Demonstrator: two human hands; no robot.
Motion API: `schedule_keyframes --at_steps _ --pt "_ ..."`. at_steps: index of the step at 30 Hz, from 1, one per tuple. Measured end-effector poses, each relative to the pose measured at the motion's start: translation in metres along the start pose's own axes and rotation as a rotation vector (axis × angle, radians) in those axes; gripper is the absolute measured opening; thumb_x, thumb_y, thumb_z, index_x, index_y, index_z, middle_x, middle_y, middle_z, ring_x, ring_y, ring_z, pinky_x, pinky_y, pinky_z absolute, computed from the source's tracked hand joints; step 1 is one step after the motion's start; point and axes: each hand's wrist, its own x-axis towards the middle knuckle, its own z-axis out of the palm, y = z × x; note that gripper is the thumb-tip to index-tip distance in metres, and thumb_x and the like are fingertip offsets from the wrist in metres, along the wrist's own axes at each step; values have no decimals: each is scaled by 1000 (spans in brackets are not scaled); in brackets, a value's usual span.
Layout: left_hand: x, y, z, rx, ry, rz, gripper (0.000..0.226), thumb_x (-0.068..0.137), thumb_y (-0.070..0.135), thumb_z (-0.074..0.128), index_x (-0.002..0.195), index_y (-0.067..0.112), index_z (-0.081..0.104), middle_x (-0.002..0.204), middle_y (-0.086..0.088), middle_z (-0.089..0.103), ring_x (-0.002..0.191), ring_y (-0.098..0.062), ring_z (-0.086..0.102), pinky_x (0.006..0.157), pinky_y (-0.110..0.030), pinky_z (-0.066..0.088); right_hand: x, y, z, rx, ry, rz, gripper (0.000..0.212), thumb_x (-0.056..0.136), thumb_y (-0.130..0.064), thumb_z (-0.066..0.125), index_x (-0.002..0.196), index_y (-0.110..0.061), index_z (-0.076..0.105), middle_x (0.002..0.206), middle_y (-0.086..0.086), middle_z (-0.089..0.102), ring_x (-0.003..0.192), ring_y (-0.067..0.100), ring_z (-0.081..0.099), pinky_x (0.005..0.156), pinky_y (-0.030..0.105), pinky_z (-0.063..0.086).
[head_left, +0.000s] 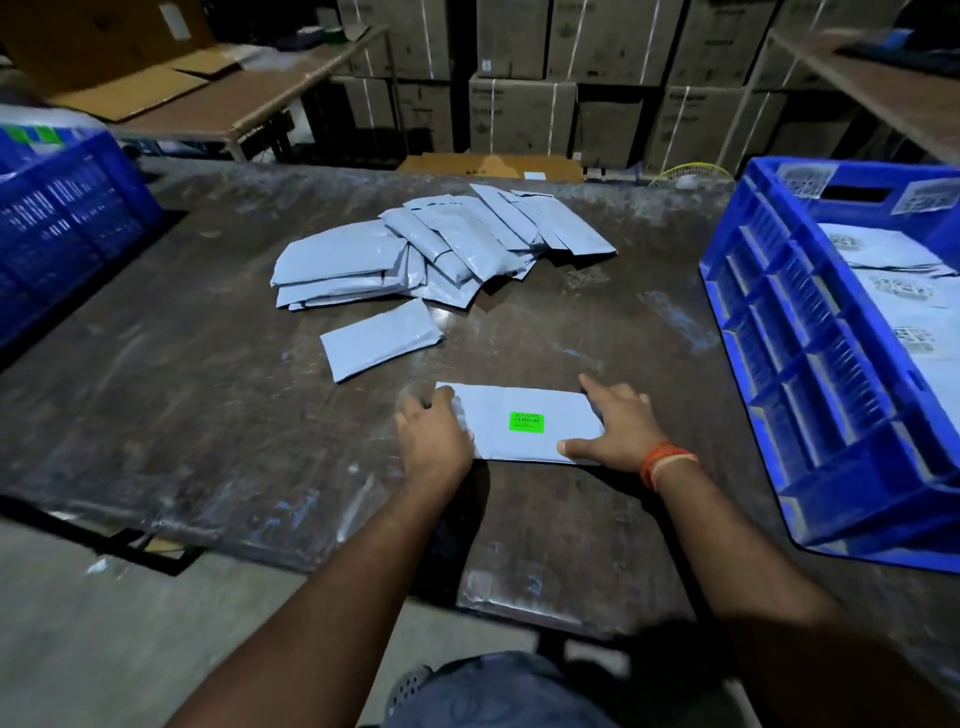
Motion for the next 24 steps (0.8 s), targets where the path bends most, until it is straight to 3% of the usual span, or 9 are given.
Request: schedule_keyframes --at_steps 3,6,9,12,14,16,18,21,24 --pt "4 2 -2 -191 -31 -46 39 86 8 59 120 28 59 135 -15 38 100 -36 60 94 -37 50 8 -2 2 107 -45 68 123 37 -74 69 149 -34 37 136 12 53 127 34 45 111 38 32" --pt "8 -7 -1 -222 -36 -43 37 82 2 51 95 34 61 109 -6 59 85 -28 61 81 -35 55 12 3 6 281 -75 131 123 25 -66 81 137 -28 49 124 4 64 117 28 57 104 42 46" --pt "11 -16 -3 -198 -15 21 31 81 1 55 80 30 66 83 11 68 82 -15 64 72 -22 48 5 -6 -4 341 -88 200 101 30 -48 92 119 -24 53 111 3 64 108 26 57 97 40 50" --pt "13 -19 -10 -302 -41 84 27 87 2 58 83 23 74 82 10 71 76 -9 61 61 -13 38 -1 -15 -9 303 22 187 83 43 -40 94 113 -27 51 109 7 55 107 28 51 92 36 49" --pt "18 -26 -18 -423 -67 92 28 88 3 59 85 24 77 89 11 74 79 -7 63 65 -11 43 -5 -22 -8 507 93 59 69 53 -29 90 109 -27 49 102 9 60 97 27 59 84 41 53" --pt "27 -38 -27 -527 -108 94 32 89 0 58 87 25 78 96 11 76 85 -7 67 75 -18 49 -11 -31 -4 800 125 -64 58 66 -16 82 110 -31 47 102 16 63 87 24 62 76 47 56" --pt "36 -47 -41 -636 -163 88 33 91 -3 57 90 23 78 95 3 76 77 -10 66 70 -22 49 -21 -48 -4 993 124 -91 46 84 -7 71 115 -33 49 109 12 65 80 20 62 62 43 57" --pt "50 -65 -68 -748 -218 77 25 94 -4 57 101 11 76 84 -10 71 59 -12 55 55 -19 41 -23 -78 -1 1053 141 -95 25 94 -7 61 109 -26 64 104 1 62 70 14 54 52 31 51" --pt "65 -91 -97 -795 -192 81 22 95 -5 58 106 5 75 82 -5 70 62 -9 56 58 -19 43 -17 -113 4 1077 134 -94 19 94 -12 64 106 -24 72 92 -3 62 66 15 51 53 31 50"
